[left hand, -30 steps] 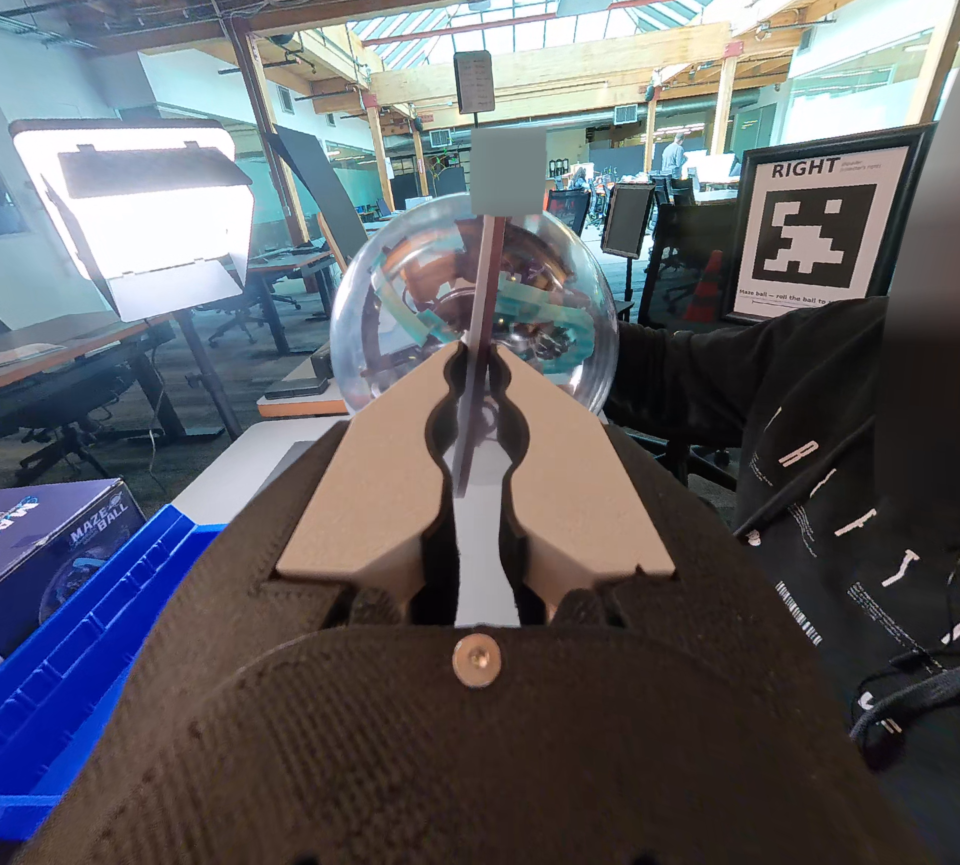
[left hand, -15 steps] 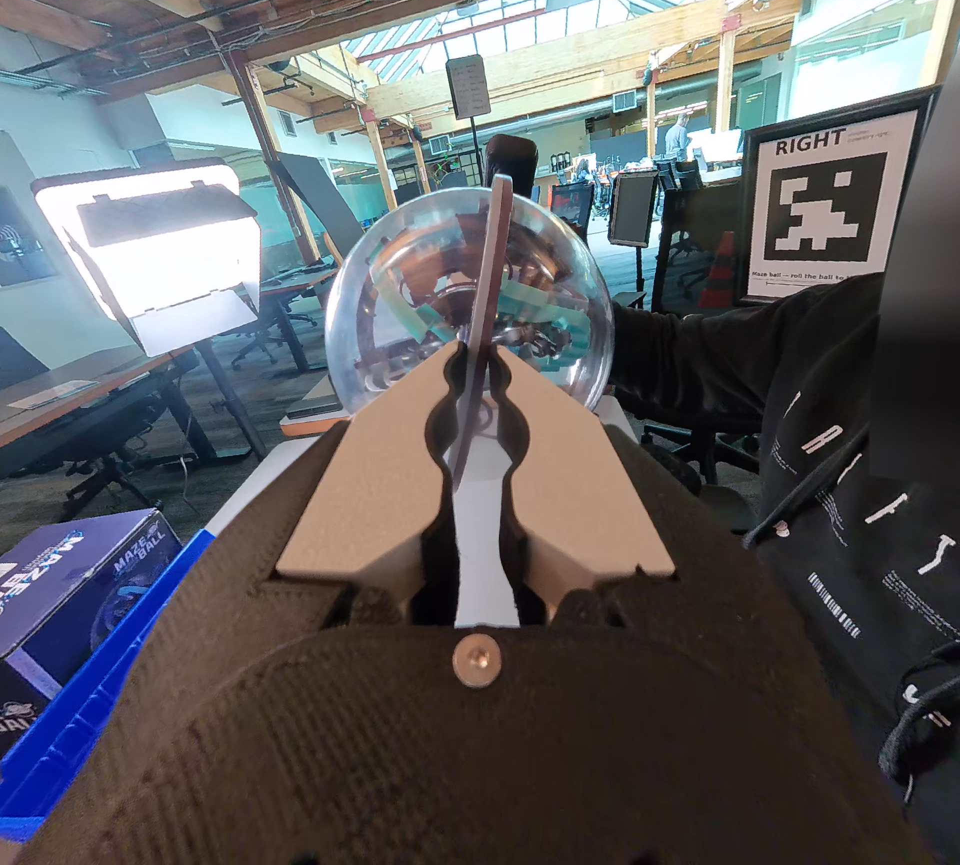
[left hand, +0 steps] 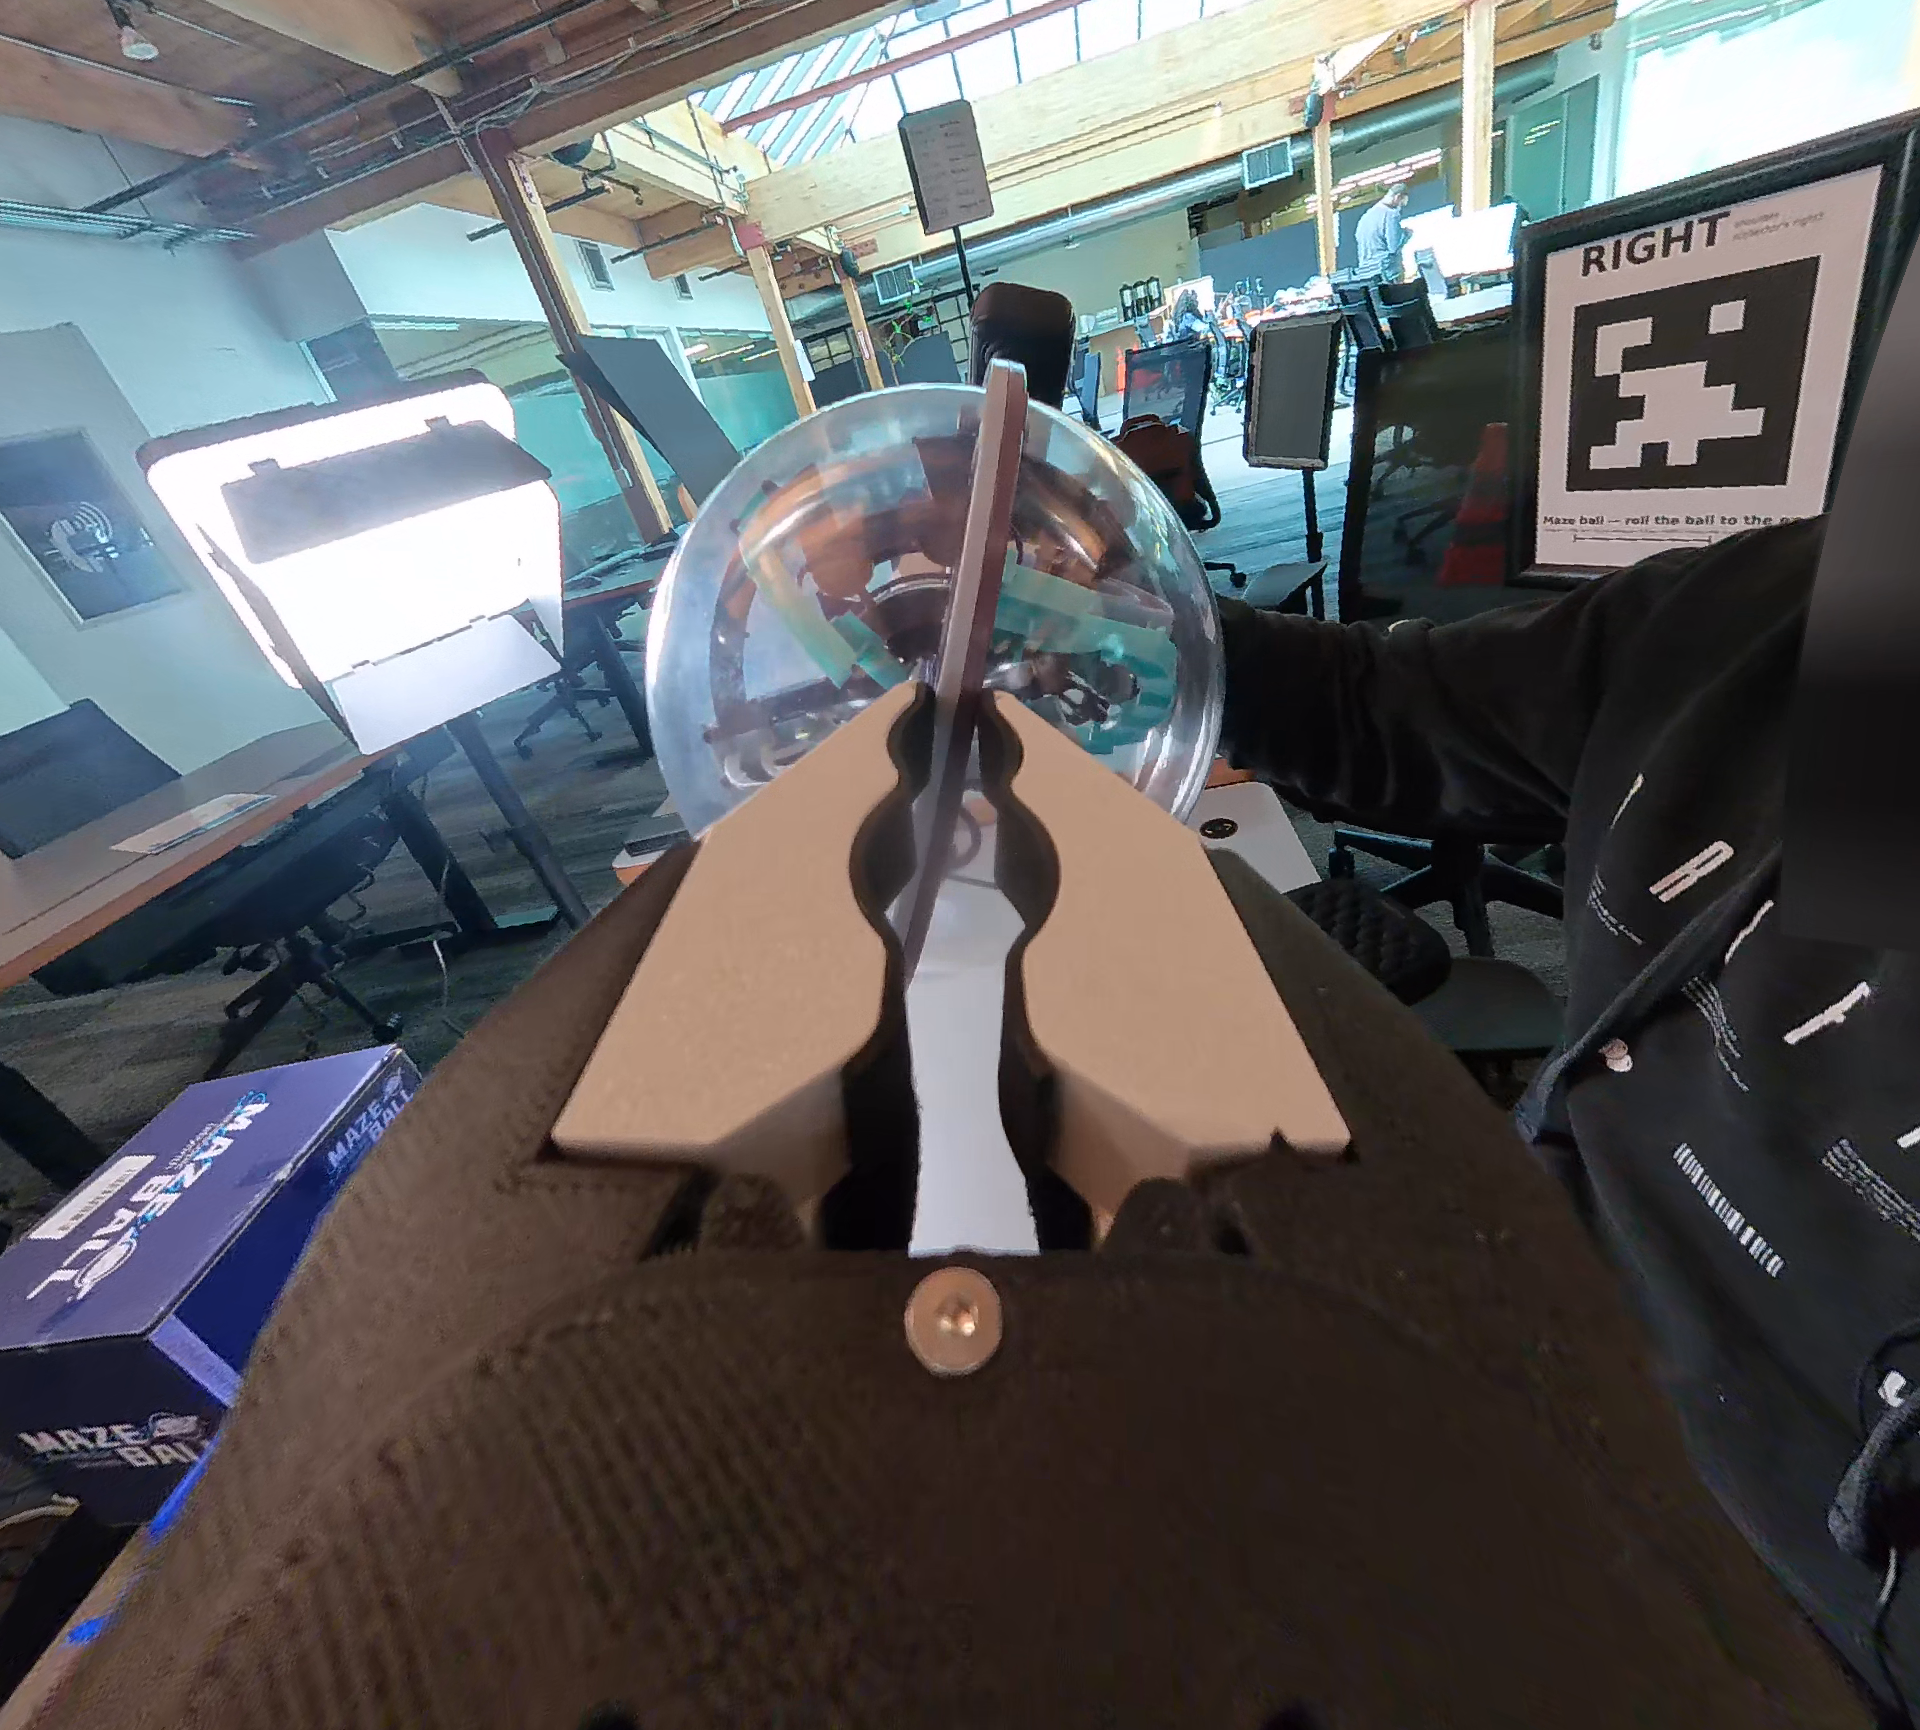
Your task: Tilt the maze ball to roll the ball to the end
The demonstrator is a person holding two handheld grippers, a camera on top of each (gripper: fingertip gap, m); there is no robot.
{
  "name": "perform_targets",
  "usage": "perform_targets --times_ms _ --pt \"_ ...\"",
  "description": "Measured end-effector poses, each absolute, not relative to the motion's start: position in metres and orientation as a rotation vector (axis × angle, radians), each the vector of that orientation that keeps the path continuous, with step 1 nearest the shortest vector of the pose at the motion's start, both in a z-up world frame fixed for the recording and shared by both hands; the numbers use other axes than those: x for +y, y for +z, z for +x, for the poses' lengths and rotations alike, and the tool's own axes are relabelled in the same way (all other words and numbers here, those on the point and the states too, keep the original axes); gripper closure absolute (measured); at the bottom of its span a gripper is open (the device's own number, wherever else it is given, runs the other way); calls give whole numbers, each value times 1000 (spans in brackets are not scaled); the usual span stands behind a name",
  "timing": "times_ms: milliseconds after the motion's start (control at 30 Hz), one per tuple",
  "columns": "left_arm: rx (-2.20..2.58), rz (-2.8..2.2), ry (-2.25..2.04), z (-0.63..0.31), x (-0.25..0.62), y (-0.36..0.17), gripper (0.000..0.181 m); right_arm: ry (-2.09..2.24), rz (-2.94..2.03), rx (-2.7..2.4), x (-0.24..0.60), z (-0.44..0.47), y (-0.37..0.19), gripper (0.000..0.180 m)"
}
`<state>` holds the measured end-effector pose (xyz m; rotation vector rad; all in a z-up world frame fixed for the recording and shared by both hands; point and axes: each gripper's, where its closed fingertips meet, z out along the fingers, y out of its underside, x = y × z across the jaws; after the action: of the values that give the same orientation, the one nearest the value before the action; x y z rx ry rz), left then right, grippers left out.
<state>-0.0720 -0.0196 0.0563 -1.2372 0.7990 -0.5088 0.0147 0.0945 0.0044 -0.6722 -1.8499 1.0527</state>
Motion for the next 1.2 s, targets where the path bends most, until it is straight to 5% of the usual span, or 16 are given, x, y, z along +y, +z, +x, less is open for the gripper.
perform_targets --times_ms 1200 --pt "698 -1336 -568 -79 -15 57 174 1193 -744 -1893 87 6 -21 174"
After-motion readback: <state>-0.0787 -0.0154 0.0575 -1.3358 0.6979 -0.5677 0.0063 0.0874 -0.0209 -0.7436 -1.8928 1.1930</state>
